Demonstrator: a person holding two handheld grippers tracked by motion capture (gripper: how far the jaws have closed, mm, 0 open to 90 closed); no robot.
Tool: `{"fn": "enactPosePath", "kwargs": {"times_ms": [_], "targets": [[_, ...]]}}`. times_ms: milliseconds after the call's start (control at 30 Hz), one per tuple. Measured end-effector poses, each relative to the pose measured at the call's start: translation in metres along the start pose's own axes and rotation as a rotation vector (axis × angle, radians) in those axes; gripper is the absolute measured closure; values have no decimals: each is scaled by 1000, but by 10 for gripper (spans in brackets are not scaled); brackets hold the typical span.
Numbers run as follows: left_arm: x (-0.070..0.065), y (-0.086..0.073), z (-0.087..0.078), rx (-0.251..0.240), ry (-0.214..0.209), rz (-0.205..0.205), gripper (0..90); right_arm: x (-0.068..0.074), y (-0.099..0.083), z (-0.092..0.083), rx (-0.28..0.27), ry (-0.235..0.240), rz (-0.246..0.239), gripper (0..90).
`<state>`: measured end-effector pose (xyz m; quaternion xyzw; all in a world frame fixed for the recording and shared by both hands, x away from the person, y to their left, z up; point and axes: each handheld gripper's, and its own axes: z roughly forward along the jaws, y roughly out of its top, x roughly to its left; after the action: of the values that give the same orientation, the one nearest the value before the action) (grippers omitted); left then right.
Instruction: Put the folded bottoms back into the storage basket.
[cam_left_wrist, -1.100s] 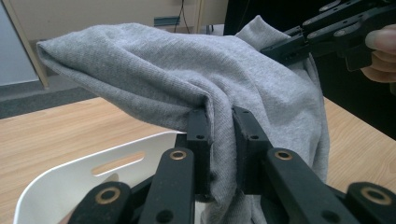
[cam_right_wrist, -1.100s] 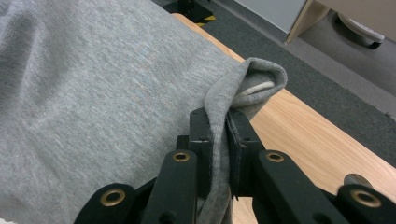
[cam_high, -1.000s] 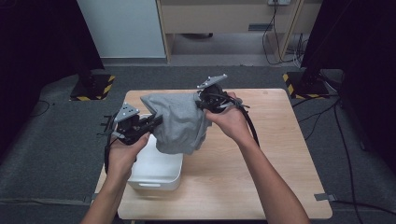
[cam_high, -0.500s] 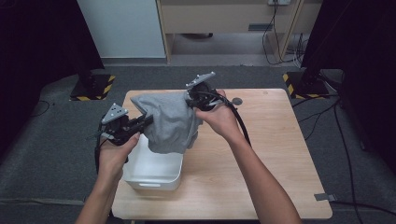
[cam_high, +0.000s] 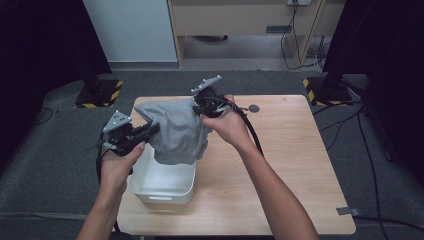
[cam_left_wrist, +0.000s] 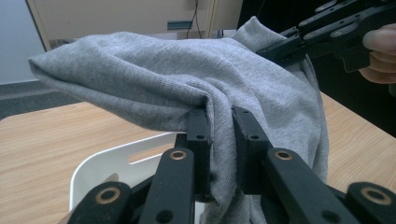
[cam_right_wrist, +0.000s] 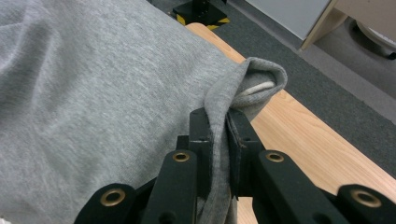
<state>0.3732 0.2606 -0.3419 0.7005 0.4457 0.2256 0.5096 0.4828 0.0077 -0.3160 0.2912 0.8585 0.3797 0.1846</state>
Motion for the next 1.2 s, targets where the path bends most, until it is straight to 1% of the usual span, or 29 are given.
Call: {"fn": "enactPosePath", "kwargs": {"times_ms": [300, 667, 800, 933, 1000, 1100, 1200], "targets": [[6, 0, -7, -6, 10, -6, 785, 7, 7, 7, -2, 14, -4, 824], [12, -5, -11, 1, 25, -4, 785, 13, 8, 18, 7, 30, -4, 824], [15, -11, -11, 14, 29, -9, 785, 16, 8, 23, 11, 38, -11, 824], [16, -15, -11, 21, 31, -10, 785, 17, 6, 25, -1, 50, 4, 823], [16, -16, -11, 24, 31, -11, 785, 17, 5, 26, 0, 52, 3, 823], [18, -20, -10, 34, 33, -14, 785, 18, -2, 31, 7, 60, 7, 823], [18, -23, -10, 37, 33, -15, 785, 18, -5, 32, 7, 64, 9, 823]]}}
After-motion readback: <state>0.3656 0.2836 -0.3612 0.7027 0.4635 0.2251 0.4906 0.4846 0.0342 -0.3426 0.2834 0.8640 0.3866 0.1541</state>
